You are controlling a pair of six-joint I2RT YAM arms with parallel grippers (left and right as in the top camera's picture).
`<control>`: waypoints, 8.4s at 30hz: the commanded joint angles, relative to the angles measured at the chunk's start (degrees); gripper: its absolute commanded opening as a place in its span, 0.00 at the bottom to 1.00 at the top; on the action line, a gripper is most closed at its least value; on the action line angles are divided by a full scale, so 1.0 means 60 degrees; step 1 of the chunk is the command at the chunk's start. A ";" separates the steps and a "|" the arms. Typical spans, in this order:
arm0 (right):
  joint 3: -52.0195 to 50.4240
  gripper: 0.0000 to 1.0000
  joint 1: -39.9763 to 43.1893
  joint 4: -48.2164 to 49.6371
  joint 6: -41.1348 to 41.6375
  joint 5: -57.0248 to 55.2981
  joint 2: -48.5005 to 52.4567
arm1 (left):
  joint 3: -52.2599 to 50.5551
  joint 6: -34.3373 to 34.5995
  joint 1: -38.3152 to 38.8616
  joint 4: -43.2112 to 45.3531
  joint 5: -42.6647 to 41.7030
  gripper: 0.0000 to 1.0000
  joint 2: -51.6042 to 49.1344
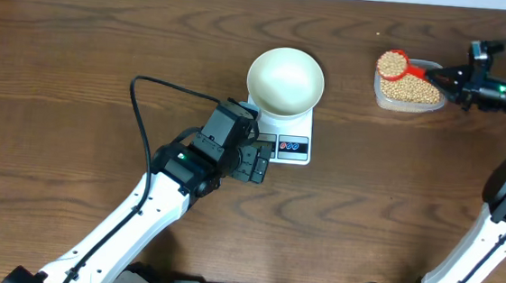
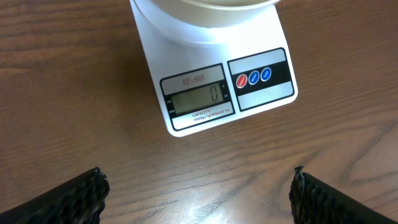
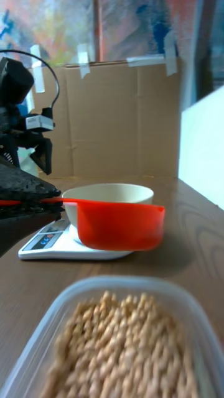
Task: Scoop item into bowl and weigh 50g on scale
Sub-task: 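Carry the filled scoop left over the bowl with the right gripper, then tip the scoop to pour soybeans into the bowl, right gripper, then move the empty scoop right back toward the soybean tub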
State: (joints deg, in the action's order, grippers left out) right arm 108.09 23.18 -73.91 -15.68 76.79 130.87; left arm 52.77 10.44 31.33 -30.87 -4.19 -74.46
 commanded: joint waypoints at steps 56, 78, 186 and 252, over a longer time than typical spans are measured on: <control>0.4830 0.01 -0.6583 -0.0463 0.1475 -0.8717 -0.0025 | 0.0000 -0.0095 -0.0011 -0.0018 0.0018 0.95 0.0138; 0.5166 0.01 -0.7359 -0.0499 0.1566 -1.0743 -0.0528 | 0.0000 -0.0095 -0.0011 -0.0018 0.0018 0.95 0.0138; 0.5166 0.01 -0.7231 -0.0798 0.0109 -0.8899 -0.0528 | 0.0000 -0.0095 -0.0011 -0.0018 0.0018 0.95 0.0138; 0.5151 0.01 -0.1807 -0.2645 0.0393 -0.7996 -0.1504 | 0.0000 -0.0095 -0.0011 0.0025 0.0051 0.95 0.0142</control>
State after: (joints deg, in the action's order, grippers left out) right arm 138.08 12.62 -89.58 -14.33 27.40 122.72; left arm 52.77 10.44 31.33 -30.85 -4.19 -74.46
